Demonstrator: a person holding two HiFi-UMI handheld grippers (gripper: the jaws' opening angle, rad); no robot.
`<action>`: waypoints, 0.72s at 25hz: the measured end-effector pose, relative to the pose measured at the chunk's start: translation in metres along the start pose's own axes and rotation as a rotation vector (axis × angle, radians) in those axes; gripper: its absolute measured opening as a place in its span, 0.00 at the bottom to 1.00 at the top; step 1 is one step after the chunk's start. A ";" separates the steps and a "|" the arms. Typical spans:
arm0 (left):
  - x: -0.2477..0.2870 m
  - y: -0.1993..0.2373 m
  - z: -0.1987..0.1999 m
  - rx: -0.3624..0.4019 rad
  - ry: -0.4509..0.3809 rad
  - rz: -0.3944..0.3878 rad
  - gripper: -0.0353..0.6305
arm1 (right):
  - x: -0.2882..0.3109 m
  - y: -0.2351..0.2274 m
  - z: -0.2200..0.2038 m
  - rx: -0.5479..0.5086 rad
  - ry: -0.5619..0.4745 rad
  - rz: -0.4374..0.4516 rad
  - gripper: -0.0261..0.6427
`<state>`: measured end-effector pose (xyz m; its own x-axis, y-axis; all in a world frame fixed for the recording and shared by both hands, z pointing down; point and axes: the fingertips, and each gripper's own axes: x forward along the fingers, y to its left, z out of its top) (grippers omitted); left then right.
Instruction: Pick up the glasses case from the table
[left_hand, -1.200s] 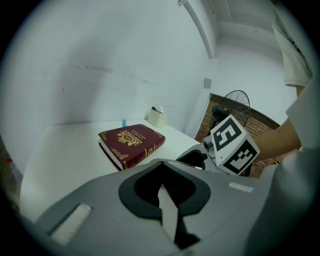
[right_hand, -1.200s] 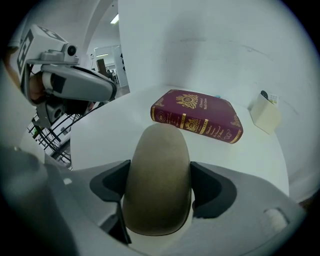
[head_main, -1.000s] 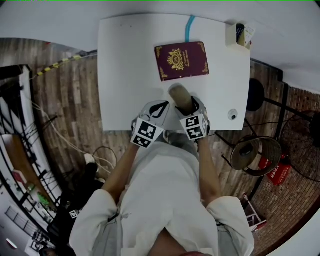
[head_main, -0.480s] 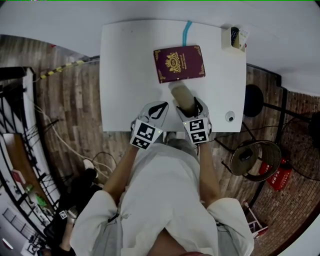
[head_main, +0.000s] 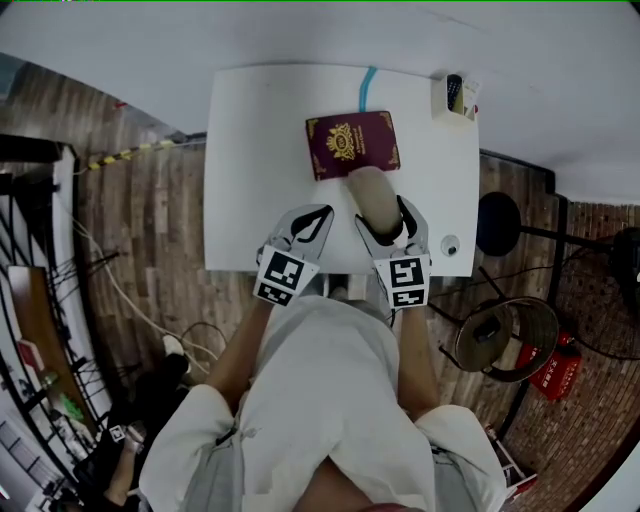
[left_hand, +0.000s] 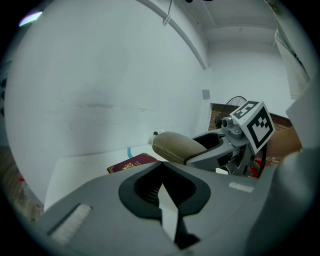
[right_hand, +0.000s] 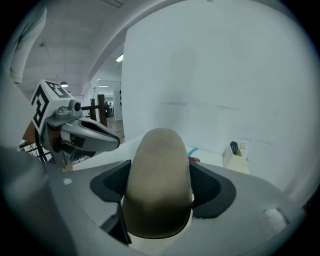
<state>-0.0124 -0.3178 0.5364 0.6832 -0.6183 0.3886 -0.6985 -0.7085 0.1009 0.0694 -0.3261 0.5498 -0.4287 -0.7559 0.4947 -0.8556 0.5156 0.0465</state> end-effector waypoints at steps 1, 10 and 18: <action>-0.003 0.000 0.006 0.005 -0.013 0.006 0.08 | -0.006 -0.002 0.008 -0.005 -0.022 -0.005 0.59; -0.030 -0.008 0.055 0.039 -0.115 0.036 0.08 | -0.057 -0.014 0.058 -0.021 -0.177 -0.053 0.59; -0.052 -0.020 0.091 0.082 -0.194 0.035 0.08 | -0.091 -0.019 0.084 -0.034 -0.280 -0.111 0.59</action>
<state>-0.0148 -0.3020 0.4310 0.6927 -0.6910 0.2065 -0.7080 -0.7061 0.0121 0.1002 -0.3006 0.4314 -0.4002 -0.8879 0.2270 -0.8936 0.4330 0.1183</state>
